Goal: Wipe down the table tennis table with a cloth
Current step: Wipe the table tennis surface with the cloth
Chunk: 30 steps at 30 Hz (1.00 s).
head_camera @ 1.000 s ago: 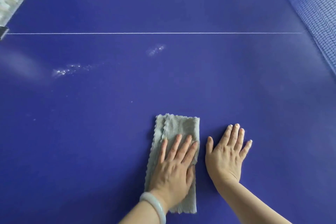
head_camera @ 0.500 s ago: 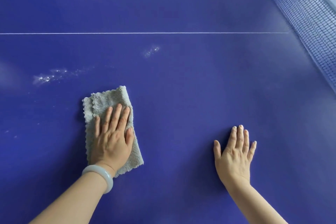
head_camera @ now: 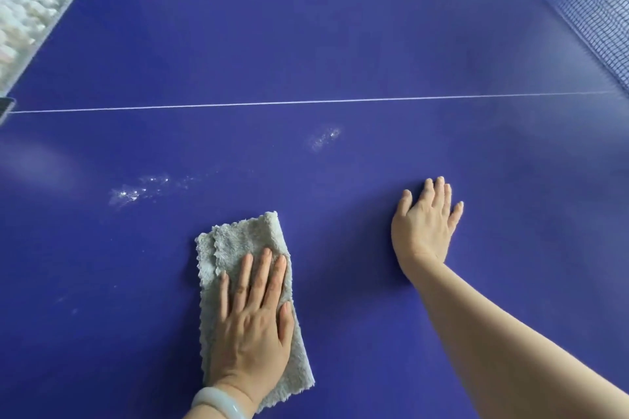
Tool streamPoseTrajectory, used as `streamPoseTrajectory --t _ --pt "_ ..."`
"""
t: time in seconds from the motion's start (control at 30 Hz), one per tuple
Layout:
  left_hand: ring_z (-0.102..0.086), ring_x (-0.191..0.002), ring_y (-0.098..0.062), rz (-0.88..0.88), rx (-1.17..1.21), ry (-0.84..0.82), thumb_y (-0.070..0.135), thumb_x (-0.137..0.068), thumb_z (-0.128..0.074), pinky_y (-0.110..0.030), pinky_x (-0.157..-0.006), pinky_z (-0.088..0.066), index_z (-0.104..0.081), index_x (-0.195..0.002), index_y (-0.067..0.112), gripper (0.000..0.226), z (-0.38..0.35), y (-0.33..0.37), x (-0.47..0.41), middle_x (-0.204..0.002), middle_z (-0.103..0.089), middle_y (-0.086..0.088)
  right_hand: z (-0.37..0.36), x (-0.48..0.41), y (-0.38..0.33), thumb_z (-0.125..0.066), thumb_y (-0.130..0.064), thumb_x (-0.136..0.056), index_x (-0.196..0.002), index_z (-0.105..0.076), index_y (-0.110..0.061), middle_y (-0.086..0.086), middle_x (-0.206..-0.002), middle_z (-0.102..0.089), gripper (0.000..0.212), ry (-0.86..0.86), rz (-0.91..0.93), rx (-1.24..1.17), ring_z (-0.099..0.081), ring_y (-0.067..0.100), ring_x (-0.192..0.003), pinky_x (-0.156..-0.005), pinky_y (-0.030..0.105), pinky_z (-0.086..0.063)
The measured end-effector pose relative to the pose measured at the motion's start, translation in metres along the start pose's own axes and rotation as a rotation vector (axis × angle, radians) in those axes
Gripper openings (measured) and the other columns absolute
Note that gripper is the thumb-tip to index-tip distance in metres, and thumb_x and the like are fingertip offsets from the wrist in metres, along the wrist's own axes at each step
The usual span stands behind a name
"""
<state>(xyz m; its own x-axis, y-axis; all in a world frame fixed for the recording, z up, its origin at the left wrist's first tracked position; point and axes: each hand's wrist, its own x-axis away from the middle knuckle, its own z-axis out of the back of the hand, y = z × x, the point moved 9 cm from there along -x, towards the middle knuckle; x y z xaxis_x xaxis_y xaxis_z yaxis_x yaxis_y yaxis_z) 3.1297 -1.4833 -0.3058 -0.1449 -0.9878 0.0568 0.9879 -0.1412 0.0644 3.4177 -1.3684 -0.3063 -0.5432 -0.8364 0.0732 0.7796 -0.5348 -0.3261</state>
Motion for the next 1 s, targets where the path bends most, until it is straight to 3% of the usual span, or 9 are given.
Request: streamPoseTrajectory --t 0.1,0.17,0.3,0.4,0.47,0.67,0.73,0.83,1.0 --pt "-0.028 -0.146 -0.030 -0.055 0.023 0.022 0.036 -0.092 -0.033 -0.060 -0.111 -0.028 -0.036 -0.150 0.017 0.061 0.004 0.015 -0.006 -0.159 -0.029 -0.001 -0.001 -0.001 0.004 -0.021 -0.044 -0.103 -0.157 -0.020 -0.010 0.001 -0.167 -0.010 0.063 0.021 -0.008 0.007 0.000 0.013 -0.153 -0.124 0.040 0.008" --pt "-0.029 -0.145 -0.030 -0.224 0.050 -0.028 0.039 -0.093 -0.035 -0.058 -0.109 -0.028 -0.038 -0.150 0.019 0.060 0.006 0.056 -0.020 -0.159 -0.030 0.000 -0.002 -0.003 0.005 -0.024 -0.046 -0.102 -0.156 -0.021 -0.011 0.001 -0.166 -0.011 0.064 0.014 -0.013 0.016 0.000 0.013 -0.153 -0.124 0.039 0.008" --pt "-0.001 -0.152 -0.022 -0.522 0.110 -0.128 0.040 -0.100 -0.028 -0.053 -0.118 -0.006 -0.014 -0.157 0.030 0.059 0.001 0.140 -0.079 -0.164 -0.007 0.007 0.002 -0.004 0.004 -0.028 -0.049 -0.101 -0.156 -0.022 -0.012 0.000 -0.166 -0.013 0.066 0.019 -0.029 0.016 0.000 0.012 -0.153 -0.123 0.036 0.009" --pt "0.012 -0.151 -0.017 -0.531 0.125 -0.139 0.040 -0.101 -0.021 -0.050 -0.119 0.010 0.001 -0.157 0.032 0.060 0.001 0.149 -0.139 -0.164 0.006 0.010 0.003 -0.004 0.005 -0.028 -0.050 -0.100 -0.156 -0.023 -0.013 -0.001 -0.165 -0.014 0.066 0.029 -0.030 0.011 0.000 0.009 -0.152 -0.122 0.033 0.011" --pt "0.014 -0.150 -0.016 -0.492 0.051 -0.106 0.040 -0.101 -0.019 -0.049 -0.120 0.009 0.003 -0.156 0.033 0.060 0.001 0.131 -0.172 -0.164 0.009 0.011 0.002 -0.004 0.005 -0.028 -0.048 -0.100 -0.155 -0.022 -0.014 -0.002 -0.165 -0.013 0.066 0.029 -0.027 0.031 0.001 0.009 -0.152 -0.122 0.032 0.013" --pt "0.004 -0.152 -0.017 -0.095 0.015 -0.026 0.043 -0.101 -0.012 -0.050 -0.121 -0.002 -0.002 -0.157 0.030 0.058 0.009 0.010 -0.200 -0.164 0.001 0.009 -0.002 -0.003 0.003 -0.025 -0.048 -0.100 -0.156 -0.019 -0.015 -0.004 -0.166 -0.008 0.065 0.021 -0.024 0.060 0.005 0.009 -0.152 -0.121 0.032 0.014" --pt "-0.006 -0.152 -0.023 -0.134 0.031 -0.006 0.041 -0.100 -0.019 -0.054 -0.120 -0.011 -0.013 -0.157 0.025 0.060 0.011 0.022 -0.170 -0.164 -0.010 0.004 -0.003 -0.003 0.003 -0.021 -0.049 -0.099 -0.156 -0.020 -0.015 -0.004 -0.166 -0.009 0.067 0.034 -0.019 0.057 0.005 0.009 -0.152 -0.122 0.032 0.014" --pt "-0.009 -0.151 -0.025 -0.349 0.123 -0.032 0.038 -0.099 -0.028 -0.058 -0.117 -0.018 -0.018 -0.157 0.023 0.060 0.002 0.081 -0.137 -0.164 -0.013 0.003 -0.001 -0.003 0.004 -0.020 -0.049 -0.099 -0.156 -0.022 -0.014 -0.004 -0.166 -0.010 0.067 0.040 -0.021 0.044 0.004 0.009 -0.152 -0.121 0.031 0.015" --pt "0.007 -0.152 -0.019 -0.481 0.084 -0.079 0.039 -0.099 -0.016 -0.054 -0.120 0.000 -0.005 -0.157 0.029 0.061 -0.003 0.135 -0.186 -0.164 0.003 0.009 0.002 -0.002 0.004 -0.023 -0.046 -0.100 -0.156 -0.021 -0.014 -0.004 -0.166 -0.009 0.065 0.023 -0.026 0.047 0.005 0.008 -0.152 -0.121 0.031 0.014"
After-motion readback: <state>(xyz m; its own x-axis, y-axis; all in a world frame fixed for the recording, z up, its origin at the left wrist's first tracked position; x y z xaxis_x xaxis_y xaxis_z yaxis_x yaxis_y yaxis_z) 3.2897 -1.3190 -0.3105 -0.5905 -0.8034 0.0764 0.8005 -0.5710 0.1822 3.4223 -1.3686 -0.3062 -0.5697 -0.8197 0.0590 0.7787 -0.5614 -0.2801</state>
